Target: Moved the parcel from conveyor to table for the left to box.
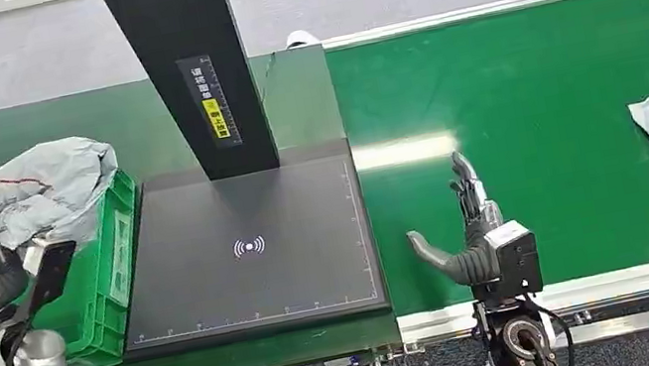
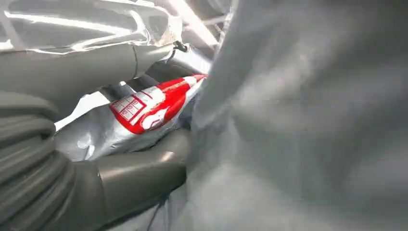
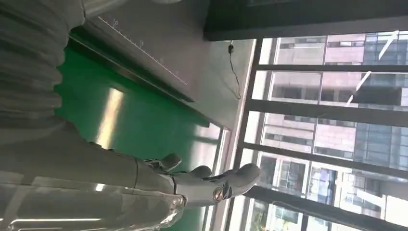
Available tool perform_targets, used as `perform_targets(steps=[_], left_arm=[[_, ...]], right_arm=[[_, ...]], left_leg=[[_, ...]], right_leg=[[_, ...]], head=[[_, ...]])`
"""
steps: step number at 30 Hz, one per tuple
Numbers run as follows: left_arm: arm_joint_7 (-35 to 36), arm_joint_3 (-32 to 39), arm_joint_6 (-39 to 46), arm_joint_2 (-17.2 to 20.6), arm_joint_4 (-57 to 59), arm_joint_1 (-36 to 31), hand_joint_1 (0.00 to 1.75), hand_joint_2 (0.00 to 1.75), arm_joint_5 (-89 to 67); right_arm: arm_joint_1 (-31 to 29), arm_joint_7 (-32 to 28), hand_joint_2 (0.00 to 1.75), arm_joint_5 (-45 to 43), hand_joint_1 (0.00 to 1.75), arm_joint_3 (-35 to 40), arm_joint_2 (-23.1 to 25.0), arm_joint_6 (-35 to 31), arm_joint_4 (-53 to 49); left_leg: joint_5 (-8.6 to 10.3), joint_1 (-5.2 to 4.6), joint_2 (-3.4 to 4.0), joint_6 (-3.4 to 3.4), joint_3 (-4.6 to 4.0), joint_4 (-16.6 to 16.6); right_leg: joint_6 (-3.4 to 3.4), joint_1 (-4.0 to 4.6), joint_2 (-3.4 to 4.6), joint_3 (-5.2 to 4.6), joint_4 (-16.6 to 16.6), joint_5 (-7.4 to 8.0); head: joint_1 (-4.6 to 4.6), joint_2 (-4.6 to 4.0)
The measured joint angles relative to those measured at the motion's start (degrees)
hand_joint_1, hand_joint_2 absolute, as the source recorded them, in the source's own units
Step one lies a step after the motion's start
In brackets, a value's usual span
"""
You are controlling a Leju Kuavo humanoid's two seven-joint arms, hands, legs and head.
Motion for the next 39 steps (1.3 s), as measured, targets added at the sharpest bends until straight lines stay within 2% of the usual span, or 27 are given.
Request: perform_targets(steps=[6,7,8,9,13,18,21,30,33,36,39], left_arm=[[-3.35,4.37,0.00,-1.60,-0.90,-0.41,1.75,1.75,-1.62],[-3.43,5.54,0.00,-1.96,-0.92,-0.63,1.19,1.75,-2.81],[-2.61,6.47,0.00,-2.16,-0.92,-0.70,0.26,1.75,-4.16],[-1.33,6.84,0.00,-2.25,-0.87,-0.69,0.00,1.75,-5.41],[6.24,6.55,0.00,-2.21,0.97,-0.72,0.00,1.75,-7.63],[13.00,0.94,0.02,-1.29,5.96,-0.72,0.00,1.75,-6.30],[12.65,-1.80,0.02,-1.14,6.73,-0.52,0.00,1.75,-1.42],[5.34,-9.44,-3.42,-1.44,2.94,3.68,0.00,1.75,20.30],[2.71,-11.90,-11.47,-2.65,-3.16,7.27,0.00,1.75,33.53],[2.14,-16.14,-32.16,-4.11,-11.75,12.66,0.00,1.75,52.39],[2.75,-22.04,-48.21,-4.85,-18.54,17.70,0.00,1.75,65.30]], right_arm=[[0.04,0.15,1.75,0.09,0.00,0.02,0.00,0.00,-0.13],[0.04,0.22,1.75,0.24,0.00,0.02,0.00,-0.02,-0.13],[0.08,0.35,1.75,0.39,0.00,0.06,0.00,-0.02,-0.17],[0.20,0.55,1.75,0.55,0.00,0.07,0.00,-0.02,-0.33],[0.38,1.22,1.75,1.07,0.00,0.04,0.02,-0.02,-0.96],[0.46,2.12,1.75,2.10,0.00,0.04,0.02,0.68,-1.70],[0.45,2.27,1.75,2.40,0.00,0.02,0.07,0.85,-1.88],[0.13,2.29,1.75,2.80,0.00,-0.09,0.07,1.09,-1.86],[-0.01,2.29,1.75,2.82,0.00,-0.09,0.09,1.09,-1.86],[-0.02,2.32,1.75,2.84,0.00,-0.09,0.09,1.09,-1.86],[-0.06,2.21,1.75,2.84,0.00,-0.07,0.09,1.20,-1.53]], left_leg=[[0.00,0.00,0.02,0.00,-0.01,0.00],[0.00,0.00,0.02,0.00,0.00,0.00],[0.00,0.00,0.04,0.00,0.00,0.00],[0.00,0.00,0.04,0.00,0.00,0.00],[0.00,0.00,0.01,0.00,0.00,0.00],[0.00,-0.01,0.00,0.00,0.00,0.00],[0.00,-0.01,-0.01,0.00,0.00,0.00],[0.00,0.00,0.00,0.00,0.00,0.00],[0.00,-0.01,0.00,0.00,0.01,0.00],[-0.02,-0.02,-0.02,0.01,-0.01,0.00],[-0.08,-0.02,0.00,0.02,-0.02,0.00]], right_leg=[[0.00,0.00,0.01,0.01,0.00,0.00],[0.00,0.00,0.01,0.00,0.00,0.00],[0.00,0.00,0.01,-0.01,0.00,0.00],[0.00,0.00,0.01,-0.01,0.00,0.00],[0.00,0.00,0.01,-0.01,0.00,0.00],[0.00,-0.01,0.00,0.06,0.00,0.00],[0.01,-0.02,0.00,0.06,0.00,0.00],[0.00,-0.01,0.00,0.06,0.00,0.00],[0.01,-0.02,0.00,0.05,-0.01,0.00],[0.02,-0.02,-0.01,0.05,-0.02,-0.02],[0.02,-0.03,-0.01,0.05,-0.02,-0.02]], head=[[0.00,0.00],[0.00,0.00],[-0.02,0.00],[-0.02,0.00],[-0.02,0.00],[-0.02,0.00],[-0.02,0.00],[-0.02,0.00],[-0.02,0.00],[0.00,0.00],[-0.02,0.00]])
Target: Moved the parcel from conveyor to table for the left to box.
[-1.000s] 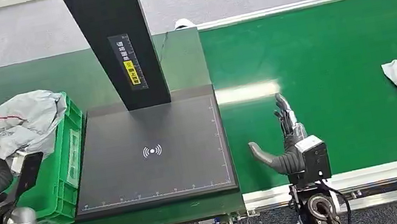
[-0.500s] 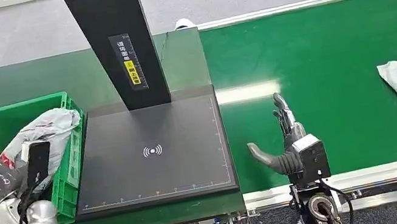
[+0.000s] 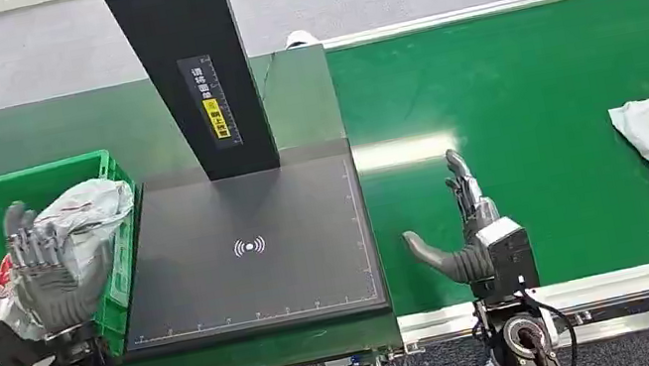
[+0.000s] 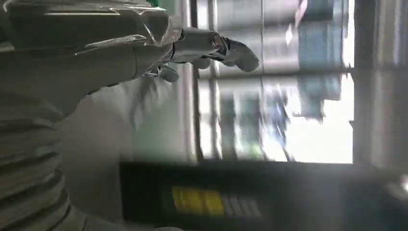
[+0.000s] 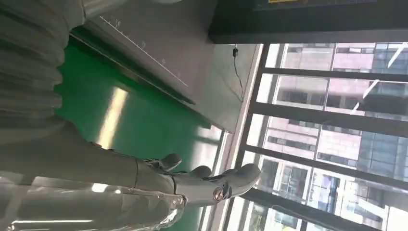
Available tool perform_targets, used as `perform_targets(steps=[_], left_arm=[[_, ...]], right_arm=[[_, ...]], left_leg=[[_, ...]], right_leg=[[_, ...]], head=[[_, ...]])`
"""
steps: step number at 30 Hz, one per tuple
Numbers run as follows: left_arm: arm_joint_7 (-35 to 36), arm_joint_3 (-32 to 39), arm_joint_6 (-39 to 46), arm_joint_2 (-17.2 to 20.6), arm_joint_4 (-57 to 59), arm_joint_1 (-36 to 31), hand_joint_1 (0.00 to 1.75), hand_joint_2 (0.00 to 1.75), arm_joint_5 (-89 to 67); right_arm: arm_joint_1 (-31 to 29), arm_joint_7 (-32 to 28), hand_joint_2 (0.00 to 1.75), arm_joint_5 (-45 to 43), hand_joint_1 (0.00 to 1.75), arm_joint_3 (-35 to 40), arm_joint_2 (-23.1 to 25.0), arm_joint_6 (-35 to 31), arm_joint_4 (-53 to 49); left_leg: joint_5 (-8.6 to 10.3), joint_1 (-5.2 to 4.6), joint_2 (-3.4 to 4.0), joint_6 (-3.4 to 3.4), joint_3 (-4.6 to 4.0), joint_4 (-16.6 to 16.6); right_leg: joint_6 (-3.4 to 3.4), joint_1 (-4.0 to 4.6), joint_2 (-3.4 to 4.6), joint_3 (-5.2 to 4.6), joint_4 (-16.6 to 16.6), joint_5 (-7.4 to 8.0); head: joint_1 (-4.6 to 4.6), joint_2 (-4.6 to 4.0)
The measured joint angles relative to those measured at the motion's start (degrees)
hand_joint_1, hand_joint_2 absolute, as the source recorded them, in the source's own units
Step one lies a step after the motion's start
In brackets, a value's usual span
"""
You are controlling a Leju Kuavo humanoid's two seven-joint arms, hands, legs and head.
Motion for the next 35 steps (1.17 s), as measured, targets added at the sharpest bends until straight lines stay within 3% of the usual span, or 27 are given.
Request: perform_targets(steps=[6,15,35], left_arm=[[3.72,-9.92,-12.69,-0.53,-4.63,5.49,0.00,1.75,8.27],[3.83,-20.48,-7.69,-0.70,-4.14,9.10,0.00,1.75,1.61],[8.83,-27.40,-5.98,1.26,-15.18,16.00,0.00,1.75,3.35]], right_arm=[[-0.05,-0.15,1.75,0.00,0.00,0.35,0.11,0.15,0.46],[0.12,0.32,1.75,0.52,0.00,1.25,0.61,-0.24,0.46],[1.13,4.96,1.75,1.09,0.00,6.56,2.76,-4.68,-2.56]], left_leg=[[0.00,0.01,-0.02,0.00,0.02,0.00],[0.00,0.01,-0.01,0.00,0.04,0.00],[0.00,0.01,-0.02,0.00,0.05,-0.01]], right_leg=[[0.00,0.01,-0.02,0.02,-0.01,0.00],[0.00,0.01,-0.01,0.04,0.00,0.00],[0.00,0.01,-0.02,0.06,0.00,-0.01]], head=[[-0.02,0.00],[0.00,0.00],[0.00,0.00]])
